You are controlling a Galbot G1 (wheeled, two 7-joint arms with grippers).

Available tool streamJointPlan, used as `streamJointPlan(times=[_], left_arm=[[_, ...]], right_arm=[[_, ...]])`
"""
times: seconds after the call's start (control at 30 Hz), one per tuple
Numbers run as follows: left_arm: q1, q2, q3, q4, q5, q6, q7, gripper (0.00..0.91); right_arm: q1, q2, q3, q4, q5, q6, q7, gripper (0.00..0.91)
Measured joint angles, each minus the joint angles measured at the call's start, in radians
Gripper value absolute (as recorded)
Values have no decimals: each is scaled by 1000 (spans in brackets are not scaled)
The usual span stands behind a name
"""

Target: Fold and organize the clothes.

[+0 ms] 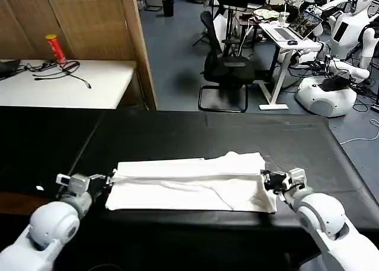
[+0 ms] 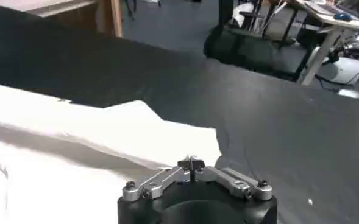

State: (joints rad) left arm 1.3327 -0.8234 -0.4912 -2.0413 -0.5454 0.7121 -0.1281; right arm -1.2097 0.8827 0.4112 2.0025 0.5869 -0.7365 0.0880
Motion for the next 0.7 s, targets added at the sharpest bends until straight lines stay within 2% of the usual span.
streamJointPlan(times=[0.13,0.17,0.2,0.23,0.27,0.53,0.7], left_arm=[[25,-12,-2,-10,27,7,0,127],[32,-15,-4,-14,29,11,-1,283],[37,-17,-6,-16,29,17,-2,878],[44,-20,-9,-21,35,24,-3,878],[51,-22,-10,-27,40,24,-3,878],[96,-54,-44,-88,59,25,-15,878],[86,-87,-71,-114,37,25,-35,878]], right_arm=[[-9,4,0,1,-3,0,-3,0],[-11,4,2,4,-3,0,-6,0],[-15,3,6,8,-3,0,-9,10],[-18,3,9,11,-3,0,-9,692],[-22,2,14,16,-3,0,-8,878],[-60,7,65,68,4,0,-2,878],[-53,30,109,87,36,0,24,878]])
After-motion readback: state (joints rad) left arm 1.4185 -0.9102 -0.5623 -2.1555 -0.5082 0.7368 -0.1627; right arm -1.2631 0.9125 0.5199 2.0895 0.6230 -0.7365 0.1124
